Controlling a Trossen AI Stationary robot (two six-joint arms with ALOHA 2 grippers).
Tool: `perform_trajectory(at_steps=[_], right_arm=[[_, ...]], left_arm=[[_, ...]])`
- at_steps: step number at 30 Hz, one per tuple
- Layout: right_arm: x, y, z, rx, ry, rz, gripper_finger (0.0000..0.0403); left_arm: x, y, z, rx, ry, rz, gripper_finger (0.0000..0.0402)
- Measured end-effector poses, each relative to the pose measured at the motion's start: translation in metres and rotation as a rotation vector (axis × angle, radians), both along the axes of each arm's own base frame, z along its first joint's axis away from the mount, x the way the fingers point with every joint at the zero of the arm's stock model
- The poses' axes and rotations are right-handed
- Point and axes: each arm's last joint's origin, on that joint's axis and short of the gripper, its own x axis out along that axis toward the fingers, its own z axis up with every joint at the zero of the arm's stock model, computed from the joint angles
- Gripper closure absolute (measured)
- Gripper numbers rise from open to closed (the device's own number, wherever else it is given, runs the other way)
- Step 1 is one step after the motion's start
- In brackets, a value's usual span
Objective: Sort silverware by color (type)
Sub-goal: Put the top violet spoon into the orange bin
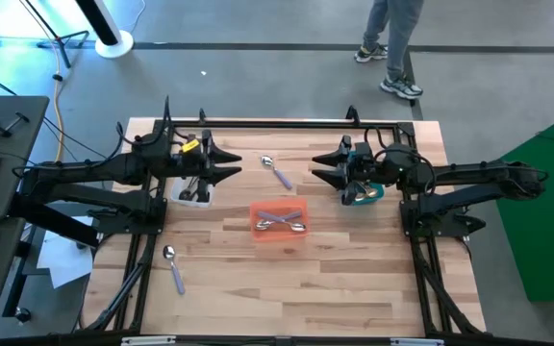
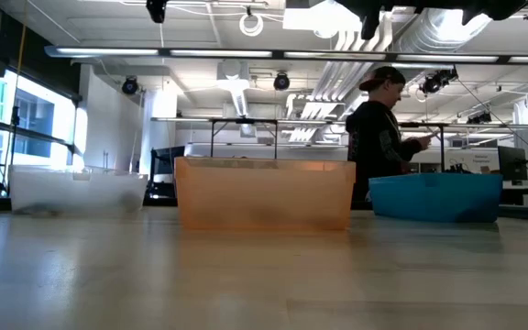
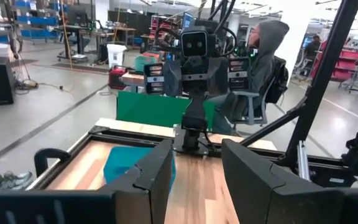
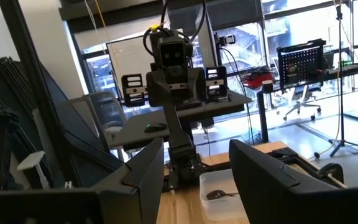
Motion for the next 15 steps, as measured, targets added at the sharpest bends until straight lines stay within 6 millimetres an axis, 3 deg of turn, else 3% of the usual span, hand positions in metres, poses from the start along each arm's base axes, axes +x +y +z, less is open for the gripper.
perform_trajectory(at_steps=[15], right_arm=[[0.0, 0.0, 0.0, -0.001, 0.0, 0.0, 0.0236]], left_arm=[[0.0, 0.0001, 0.0, 0.035, 0.002, 0.003, 0.0271]])
